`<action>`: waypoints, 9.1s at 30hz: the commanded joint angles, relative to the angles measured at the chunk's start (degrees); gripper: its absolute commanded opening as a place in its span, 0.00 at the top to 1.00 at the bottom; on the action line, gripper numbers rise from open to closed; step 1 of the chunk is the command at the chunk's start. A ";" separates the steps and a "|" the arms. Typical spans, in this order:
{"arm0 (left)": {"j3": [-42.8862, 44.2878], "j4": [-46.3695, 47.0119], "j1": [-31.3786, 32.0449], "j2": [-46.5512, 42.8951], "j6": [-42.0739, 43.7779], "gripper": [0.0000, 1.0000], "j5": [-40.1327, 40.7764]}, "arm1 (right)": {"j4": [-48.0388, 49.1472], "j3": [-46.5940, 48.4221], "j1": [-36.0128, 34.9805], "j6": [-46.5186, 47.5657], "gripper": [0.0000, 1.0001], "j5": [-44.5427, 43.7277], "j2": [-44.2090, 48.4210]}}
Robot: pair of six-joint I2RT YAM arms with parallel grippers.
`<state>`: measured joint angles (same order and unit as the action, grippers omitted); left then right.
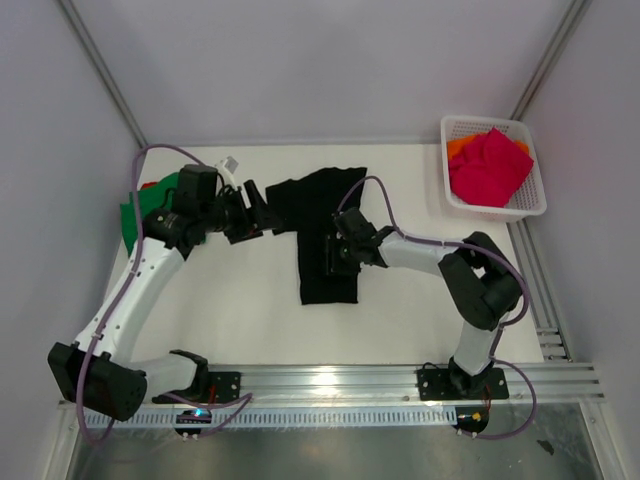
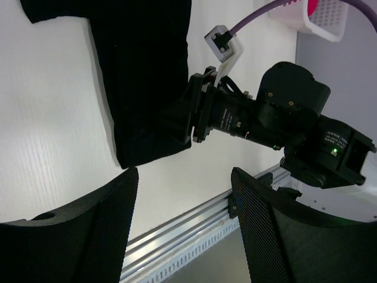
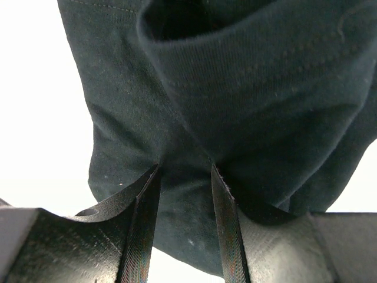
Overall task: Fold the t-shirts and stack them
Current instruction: Grab one side of the 2/3 rectangular tshirt with both arms
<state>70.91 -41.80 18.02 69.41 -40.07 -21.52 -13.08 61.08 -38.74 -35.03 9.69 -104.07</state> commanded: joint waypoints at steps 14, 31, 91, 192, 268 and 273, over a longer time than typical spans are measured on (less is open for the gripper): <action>1.60 3.31 0.00 3.98 1.84 0.33 -0.11 | -6.96 -5.45 -4.85 -1.54 0.56 -0.98 8.00; -3.24 5.77 0.00 7.58 2.19 0.33 0.25 | -9.06 -5.43 -4.85 2.07 0.33 -8.90 28.30; 6.87 -0.65 0.00 13.74 5.97 0.34 1.66 | 30.83 -41.40 -4.59 -11.65 0.71 6.21 28.23; -17.49 4.72 13.71 20.59 -11.53 0.90 15.18 | 20.92 -28.22 -3.89 -5.24 0.97 6.92 26.90; 14.96 -4.78 1.21 45.03 2.72 0.87 -0.72 | 0.42 67.41 27.32 -1.80 0.96 11.67 -33.12; 10.21 -3.03 6.22 43.18 1.85 0.87 -1.68 | 0.86 66.98 27.49 -3.91 0.57 11.84 -35.76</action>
<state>82.87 -48.40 21.91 116.18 -37.32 -21.52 -15.14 125.56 -10.87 -36.91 21.74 -139.55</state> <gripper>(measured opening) 0.129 0.320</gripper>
